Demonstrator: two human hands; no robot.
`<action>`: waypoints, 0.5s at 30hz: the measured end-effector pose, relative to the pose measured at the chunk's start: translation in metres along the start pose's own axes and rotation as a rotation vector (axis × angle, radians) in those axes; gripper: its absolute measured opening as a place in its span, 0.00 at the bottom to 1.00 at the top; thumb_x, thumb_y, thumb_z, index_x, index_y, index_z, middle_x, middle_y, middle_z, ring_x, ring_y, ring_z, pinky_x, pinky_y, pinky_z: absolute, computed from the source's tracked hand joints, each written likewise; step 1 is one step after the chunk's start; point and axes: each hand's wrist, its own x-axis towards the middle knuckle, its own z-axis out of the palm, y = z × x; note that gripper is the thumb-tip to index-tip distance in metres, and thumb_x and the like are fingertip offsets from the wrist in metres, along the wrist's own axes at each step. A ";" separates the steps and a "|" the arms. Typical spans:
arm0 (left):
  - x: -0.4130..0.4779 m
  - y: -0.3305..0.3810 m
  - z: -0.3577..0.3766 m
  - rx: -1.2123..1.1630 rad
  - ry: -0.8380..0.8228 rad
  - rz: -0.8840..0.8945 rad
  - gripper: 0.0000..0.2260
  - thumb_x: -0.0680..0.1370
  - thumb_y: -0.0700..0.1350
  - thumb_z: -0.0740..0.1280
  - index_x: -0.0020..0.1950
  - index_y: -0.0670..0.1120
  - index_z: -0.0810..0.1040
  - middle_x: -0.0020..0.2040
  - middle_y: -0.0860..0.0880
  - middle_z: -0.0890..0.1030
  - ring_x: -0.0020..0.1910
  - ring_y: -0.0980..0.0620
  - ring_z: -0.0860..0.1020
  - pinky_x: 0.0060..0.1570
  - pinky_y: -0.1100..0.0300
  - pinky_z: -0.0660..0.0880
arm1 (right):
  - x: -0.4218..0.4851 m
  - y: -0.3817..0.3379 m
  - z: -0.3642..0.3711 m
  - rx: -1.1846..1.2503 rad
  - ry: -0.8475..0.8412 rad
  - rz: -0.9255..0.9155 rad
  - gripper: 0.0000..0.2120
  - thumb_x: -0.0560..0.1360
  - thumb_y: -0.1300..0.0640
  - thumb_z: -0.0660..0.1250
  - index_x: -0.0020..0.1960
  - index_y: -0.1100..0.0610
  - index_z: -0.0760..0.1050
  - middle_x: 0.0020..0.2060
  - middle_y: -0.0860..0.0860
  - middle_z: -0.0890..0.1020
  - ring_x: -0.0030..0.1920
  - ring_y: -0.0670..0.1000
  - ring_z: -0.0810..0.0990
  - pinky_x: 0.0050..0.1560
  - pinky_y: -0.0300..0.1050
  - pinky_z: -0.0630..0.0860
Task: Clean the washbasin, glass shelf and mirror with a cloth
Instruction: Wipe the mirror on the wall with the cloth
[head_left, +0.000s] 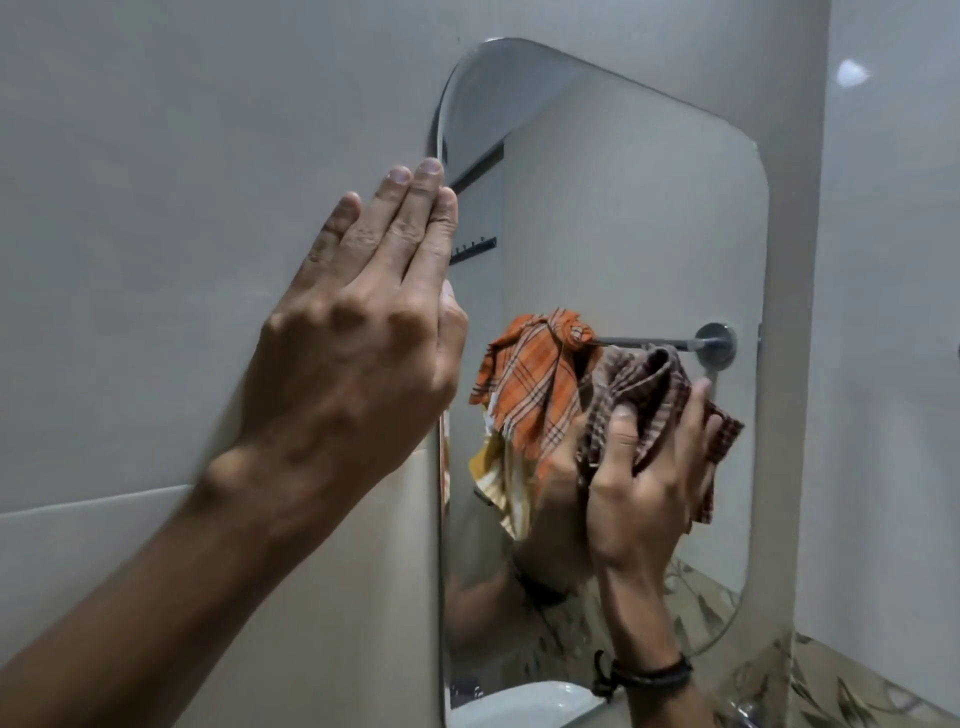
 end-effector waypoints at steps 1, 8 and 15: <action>0.000 0.000 0.000 0.002 -0.005 0.000 0.25 0.83 0.45 0.52 0.80 0.39 0.62 0.80 0.43 0.61 0.80 0.49 0.59 0.80 0.52 0.54 | -0.011 -0.013 0.002 -0.021 -0.033 -0.096 0.32 0.79 0.36 0.51 0.80 0.38 0.48 0.81 0.47 0.54 0.81 0.51 0.48 0.79 0.63 0.48; 0.000 -0.002 0.000 -0.005 -0.028 0.006 0.26 0.83 0.47 0.52 0.81 0.41 0.60 0.82 0.44 0.59 0.81 0.50 0.56 0.81 0.54 0.49 | -0.094 -0.007 -0.019 -0.159 -0.326 -0.842 0.23 0.79 0.41 0.60 0.73 0.40 0.69 0.78 0.54 0.64 0.78 0.62 0.60 0.71 0.70 0.62; -0.001 -0.002 0.002 -0.005 0.007 0.009 0.26 0.83 0.48 0.53 0.81 0.40 0.60 0.81 0.44 0.59 0.81 0.50 0.56 0.81 0.54 0.49 | -0.013 0.041 -0.024 -0.127 -0.269 -0.849 0.23 0.82 0.41 0.58 0.74 0.46 0.68 0.78 0.57 0.63 0.78 0.65 0.60 0.71 0.73 0.59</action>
